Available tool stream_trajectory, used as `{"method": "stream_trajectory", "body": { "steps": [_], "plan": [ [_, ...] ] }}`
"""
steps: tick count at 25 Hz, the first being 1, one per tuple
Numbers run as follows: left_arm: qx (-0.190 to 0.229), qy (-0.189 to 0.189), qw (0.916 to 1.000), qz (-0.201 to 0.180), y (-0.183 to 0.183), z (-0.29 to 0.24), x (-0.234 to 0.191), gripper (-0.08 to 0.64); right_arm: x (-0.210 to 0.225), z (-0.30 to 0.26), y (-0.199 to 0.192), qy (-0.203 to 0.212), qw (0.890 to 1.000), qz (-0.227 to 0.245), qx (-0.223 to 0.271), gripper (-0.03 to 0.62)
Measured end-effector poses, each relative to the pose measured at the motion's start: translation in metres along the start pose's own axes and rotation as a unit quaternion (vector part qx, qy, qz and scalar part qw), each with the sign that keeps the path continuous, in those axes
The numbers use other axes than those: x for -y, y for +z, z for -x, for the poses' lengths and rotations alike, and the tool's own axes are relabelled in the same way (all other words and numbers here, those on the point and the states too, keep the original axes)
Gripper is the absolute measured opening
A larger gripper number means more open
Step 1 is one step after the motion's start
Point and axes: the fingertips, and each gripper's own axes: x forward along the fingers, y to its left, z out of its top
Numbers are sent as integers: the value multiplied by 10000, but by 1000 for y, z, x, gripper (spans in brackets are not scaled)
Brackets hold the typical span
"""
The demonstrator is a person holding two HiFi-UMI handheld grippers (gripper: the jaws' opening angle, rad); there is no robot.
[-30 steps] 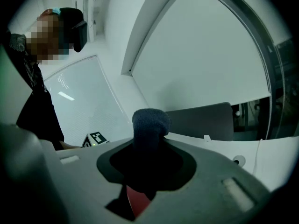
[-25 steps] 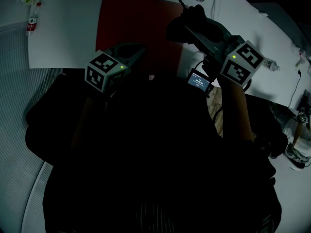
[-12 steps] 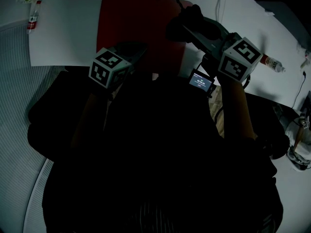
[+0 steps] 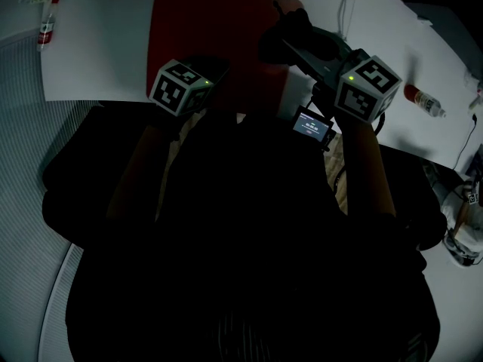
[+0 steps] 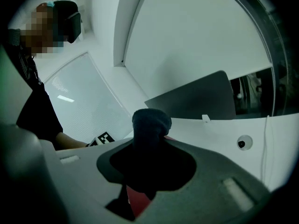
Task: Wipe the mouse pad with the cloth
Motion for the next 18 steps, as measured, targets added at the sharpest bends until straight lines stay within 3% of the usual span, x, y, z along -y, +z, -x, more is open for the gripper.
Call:
{"method": "stream_trajectory", "body": {
  "steps": [10,18],
  "plan": [
    [-247,22,9981,567,-26,-37,-32,0,23,-15,-21,-33,9997,-132,-192,101],
    [-924,319,9950,218,-34,-54,-59,0,34,-24,-40,-62,9990,-206,-387,103]
  ]
}}
